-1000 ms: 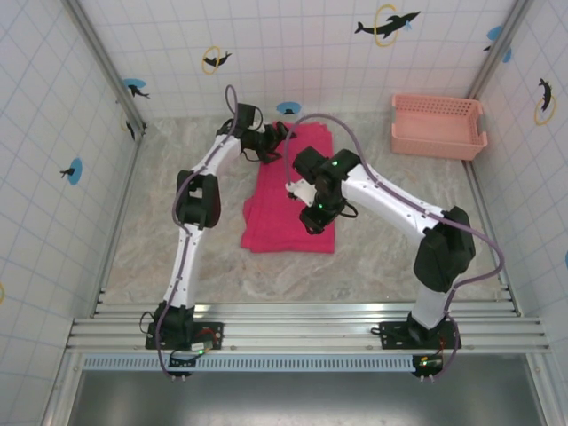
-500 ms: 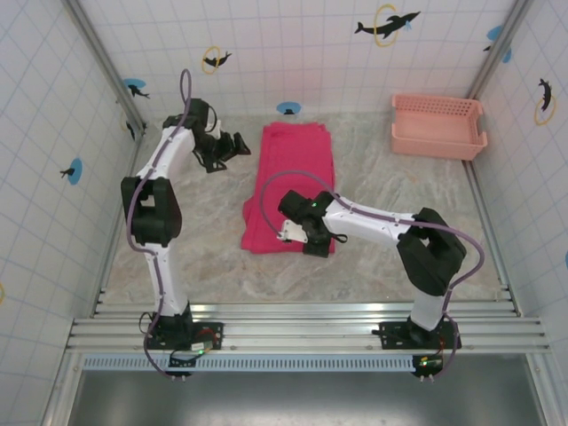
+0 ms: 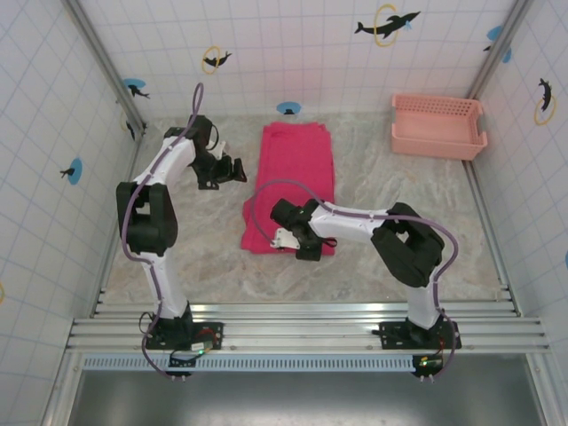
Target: Roll up the long pants
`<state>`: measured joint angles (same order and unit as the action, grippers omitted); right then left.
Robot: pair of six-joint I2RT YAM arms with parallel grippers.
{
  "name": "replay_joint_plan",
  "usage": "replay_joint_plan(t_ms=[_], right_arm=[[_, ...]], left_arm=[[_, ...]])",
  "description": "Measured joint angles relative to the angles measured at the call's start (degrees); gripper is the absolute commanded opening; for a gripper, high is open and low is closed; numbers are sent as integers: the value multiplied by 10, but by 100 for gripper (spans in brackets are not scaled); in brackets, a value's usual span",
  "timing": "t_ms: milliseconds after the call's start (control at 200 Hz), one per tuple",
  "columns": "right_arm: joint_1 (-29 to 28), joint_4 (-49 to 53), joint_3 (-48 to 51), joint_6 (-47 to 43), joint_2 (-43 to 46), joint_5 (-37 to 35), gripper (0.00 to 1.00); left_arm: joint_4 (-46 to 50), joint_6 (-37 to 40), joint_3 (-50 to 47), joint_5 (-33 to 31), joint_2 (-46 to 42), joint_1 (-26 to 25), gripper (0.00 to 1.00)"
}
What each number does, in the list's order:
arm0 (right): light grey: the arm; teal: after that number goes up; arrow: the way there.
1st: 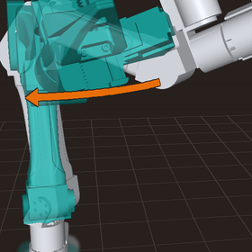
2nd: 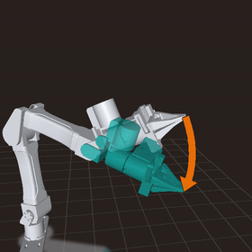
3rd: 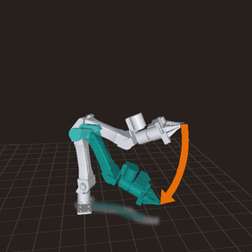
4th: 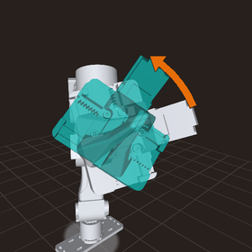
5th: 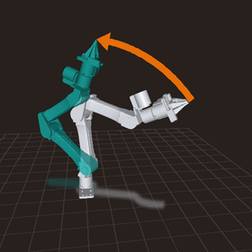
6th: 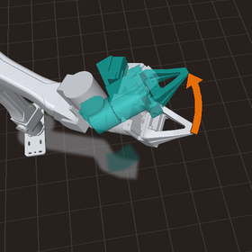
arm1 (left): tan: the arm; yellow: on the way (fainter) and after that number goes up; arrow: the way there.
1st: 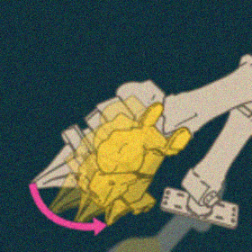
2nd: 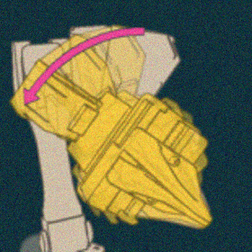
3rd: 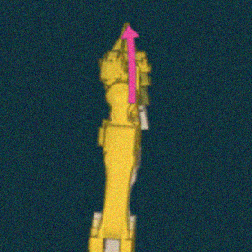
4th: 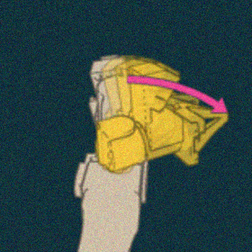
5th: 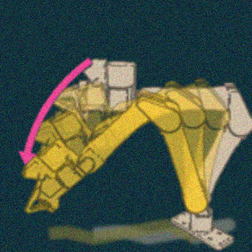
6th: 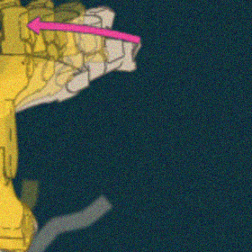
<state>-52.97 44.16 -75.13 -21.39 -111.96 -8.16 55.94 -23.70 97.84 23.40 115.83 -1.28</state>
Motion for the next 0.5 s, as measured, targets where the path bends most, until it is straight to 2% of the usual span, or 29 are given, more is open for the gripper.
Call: replay_joint_plan(t_ms=[90, 255, 355, 500], right_arm=[[3, 9, -17, 3, -11, -4, 14], [15, 39, -46, -3, -19, 42, 9], [22, 92, -78, -5, -20, 99, 8], [42, 187, -155, 0, -23, 227, 7]], left_arm=[[7, 10, 0, 0, 0, 0, 98], [17, 28, 0, 0, 0, 0, 97], [21, 44, -1, -1, -2, 0, 97], [24, 71, -22, -7, -25, 0, 97]])
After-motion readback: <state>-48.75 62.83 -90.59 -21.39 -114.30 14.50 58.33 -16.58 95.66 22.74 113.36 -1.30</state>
